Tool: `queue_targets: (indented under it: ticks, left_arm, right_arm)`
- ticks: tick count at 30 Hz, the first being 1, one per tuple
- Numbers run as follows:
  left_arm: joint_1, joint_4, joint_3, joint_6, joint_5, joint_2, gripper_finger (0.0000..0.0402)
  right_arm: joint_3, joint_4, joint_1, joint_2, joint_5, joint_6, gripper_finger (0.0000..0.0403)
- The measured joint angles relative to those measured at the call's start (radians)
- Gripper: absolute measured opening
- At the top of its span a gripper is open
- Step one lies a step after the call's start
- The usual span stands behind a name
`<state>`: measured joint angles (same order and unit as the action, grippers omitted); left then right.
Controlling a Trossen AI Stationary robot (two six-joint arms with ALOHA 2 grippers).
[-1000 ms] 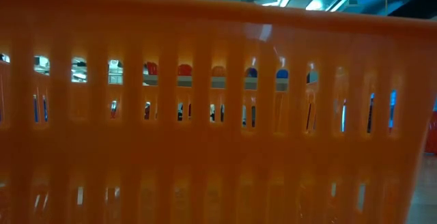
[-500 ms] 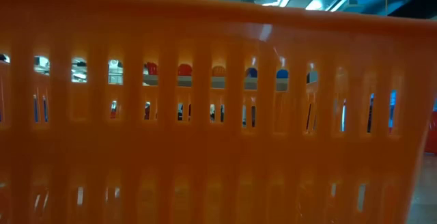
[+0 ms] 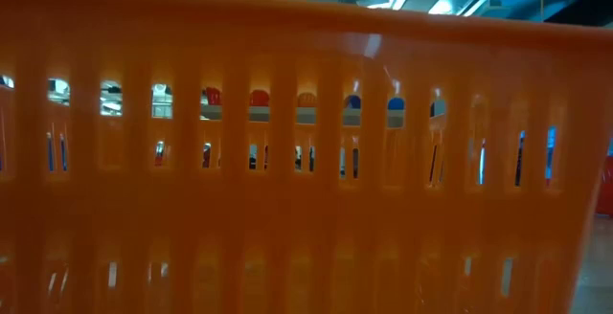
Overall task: Stack baskets on shelf by color
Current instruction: Stack the top red basket into the red basket on the shelf
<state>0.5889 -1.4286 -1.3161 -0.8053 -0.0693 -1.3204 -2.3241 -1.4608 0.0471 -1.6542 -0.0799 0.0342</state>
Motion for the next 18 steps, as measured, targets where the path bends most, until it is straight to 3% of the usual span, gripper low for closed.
queue_targets:
  ticks: [6, 12, 15, 18]
  left_arm:
    - [0.144, 0.085, 0.111, 0.004, 0.088, -0.041, 0.0103]
    - [0.192, 0.222, 0.231, 0.079, 0.146, -0.049, 0.0103]
    - [0.191, 0.270, 0.263, 0.162, 0.111, -0.049, 0.0103]
    - [0.192, 0.293, 0.270, 0.128, 0.044, -0.047, 0.0103]
  right_arm:
    - [0.000, -0.025, 0.000, 0.000, -0.017, 0.027, 0.0000]
    - [0.000, -0.025, 0.000, 0.000, -0.052, 0.055, 0.0000]
    - [0.000, -0.025, 0.002, 0.000, -0.053, 0.057, 0.0000]
    - [0.000, -0.025, 0.002, 0.000, -0.052, 0.066, 0.0000]
